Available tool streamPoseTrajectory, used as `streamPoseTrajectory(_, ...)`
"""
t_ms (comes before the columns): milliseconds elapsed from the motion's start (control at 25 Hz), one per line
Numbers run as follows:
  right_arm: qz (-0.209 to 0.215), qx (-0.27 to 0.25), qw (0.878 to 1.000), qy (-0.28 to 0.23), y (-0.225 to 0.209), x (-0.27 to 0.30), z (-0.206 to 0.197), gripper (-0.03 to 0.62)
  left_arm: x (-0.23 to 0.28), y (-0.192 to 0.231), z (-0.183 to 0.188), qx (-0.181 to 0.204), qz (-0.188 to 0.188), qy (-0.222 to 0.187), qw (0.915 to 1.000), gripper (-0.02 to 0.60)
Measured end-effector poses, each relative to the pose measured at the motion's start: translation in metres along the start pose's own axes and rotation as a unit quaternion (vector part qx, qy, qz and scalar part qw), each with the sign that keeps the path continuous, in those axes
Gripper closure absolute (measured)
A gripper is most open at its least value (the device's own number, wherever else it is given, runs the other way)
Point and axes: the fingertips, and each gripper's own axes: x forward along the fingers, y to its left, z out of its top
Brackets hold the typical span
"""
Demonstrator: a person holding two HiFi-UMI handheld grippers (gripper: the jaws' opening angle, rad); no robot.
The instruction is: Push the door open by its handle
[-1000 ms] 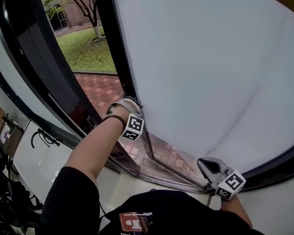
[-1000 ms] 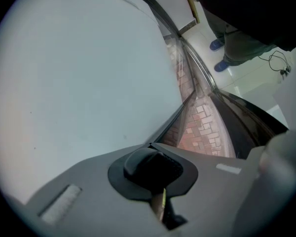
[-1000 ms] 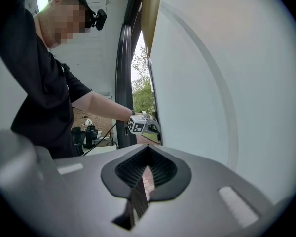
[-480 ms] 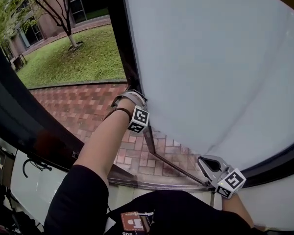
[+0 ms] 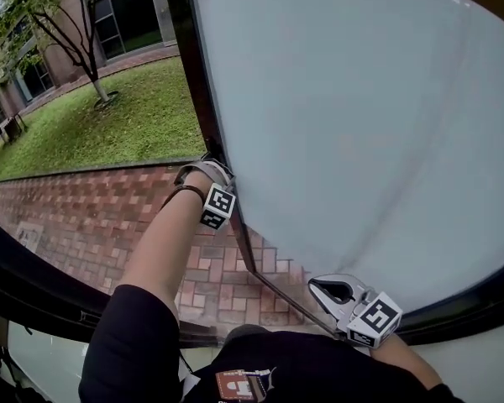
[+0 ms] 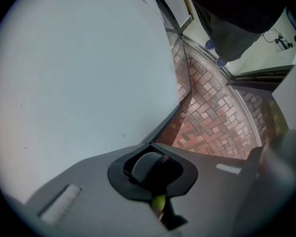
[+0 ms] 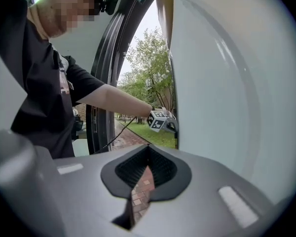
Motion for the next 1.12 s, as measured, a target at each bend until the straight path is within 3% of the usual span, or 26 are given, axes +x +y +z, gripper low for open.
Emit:
streamPoseTrajectory(360, -0.032, -0.015, 0.999, -0.007, -0.11, 0.065, -0.019, 0.593, 0.097, 0.094, 0.008, 0.068, 0.026, -0.032, 0.9968, 0.581)
streamPoseTrajectory(480, -0.058, -0.03, 0.998, -0.019, -0.166, 0.088, -0.015, 0.592, 0.128, 0.144, 0.023, 0.082, 0.049, -0.067, 0.9932, 0.581)
streamPoseTrajectory(640, -0.105, -0.004, 0.994, -0.033, -0.232, 0.107, -0.009, 0.594, 0.135, 0.211, 0.056, 0.042, 0.081, -0.18, 0.9795, 0.581)
streamPoseTrajectory(720, -0.122, -0.007, 0.992, -0.021, -0.252, 0.11, -0.007, 0.594, 0.131, 0.24, 0.07, 0.041, 0.092, -0.215, 0.9715, 0.581)
streamPoseTrajectory(880, -0.163, 0.013, 0.987, -0.006, -0.299, 0.112, -0.02, 0.592, 0.149, 0.29, 0.095, 0.06, 0.137, -0.243, 0.9585, 0.581)
streamPoseTrajectory(1120, -0.183, 0.037, 0.982, -0.001, -0.344, 0.105, -0.029, 0.594, 0.155, 0.337, 0.133, 0.092, 0.152, -0.284, 0.9423, 0.581)
